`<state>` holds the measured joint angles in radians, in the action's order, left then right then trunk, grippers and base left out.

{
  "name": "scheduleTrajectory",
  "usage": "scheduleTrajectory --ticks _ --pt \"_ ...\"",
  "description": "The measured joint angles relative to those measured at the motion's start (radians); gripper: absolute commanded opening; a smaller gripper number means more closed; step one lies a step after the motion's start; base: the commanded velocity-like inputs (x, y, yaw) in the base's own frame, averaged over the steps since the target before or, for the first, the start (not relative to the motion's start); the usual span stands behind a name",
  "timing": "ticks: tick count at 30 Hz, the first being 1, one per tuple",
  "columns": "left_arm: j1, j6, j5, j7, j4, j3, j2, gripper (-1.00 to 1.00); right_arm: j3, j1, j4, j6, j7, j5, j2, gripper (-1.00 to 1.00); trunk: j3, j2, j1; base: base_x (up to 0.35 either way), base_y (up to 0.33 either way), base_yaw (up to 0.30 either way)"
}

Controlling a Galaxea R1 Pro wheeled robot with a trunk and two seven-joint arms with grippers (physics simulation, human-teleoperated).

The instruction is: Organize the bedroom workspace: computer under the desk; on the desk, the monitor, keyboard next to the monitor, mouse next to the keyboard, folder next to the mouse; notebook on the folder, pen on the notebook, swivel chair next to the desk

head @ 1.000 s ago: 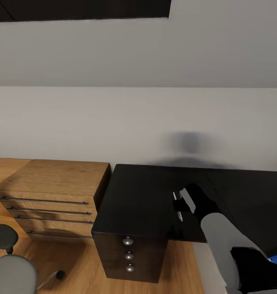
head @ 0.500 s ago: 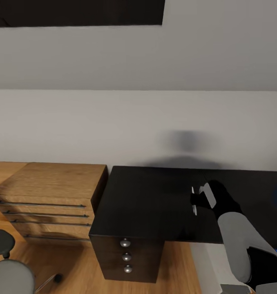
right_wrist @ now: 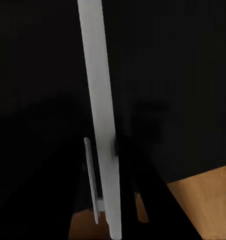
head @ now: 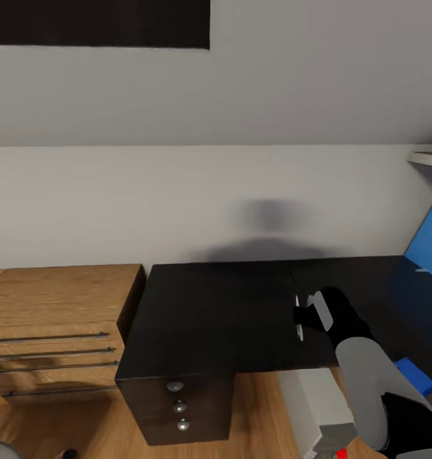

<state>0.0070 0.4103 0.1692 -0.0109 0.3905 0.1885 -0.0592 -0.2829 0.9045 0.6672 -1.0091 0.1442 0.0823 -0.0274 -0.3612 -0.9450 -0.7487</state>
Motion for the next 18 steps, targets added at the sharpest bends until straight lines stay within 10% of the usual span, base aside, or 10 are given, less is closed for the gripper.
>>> scheduleTrajectory --ticks 18 --pt "0.000 -0.001 -0.001 0.001 -0.007 -0.002 0.002 1.00 -0.001 -0.024 0.000 0.006 -0.005 -0.002 -0.042 -1.00 0.057 0.126 0.069 0.000 0.000 -0.260"
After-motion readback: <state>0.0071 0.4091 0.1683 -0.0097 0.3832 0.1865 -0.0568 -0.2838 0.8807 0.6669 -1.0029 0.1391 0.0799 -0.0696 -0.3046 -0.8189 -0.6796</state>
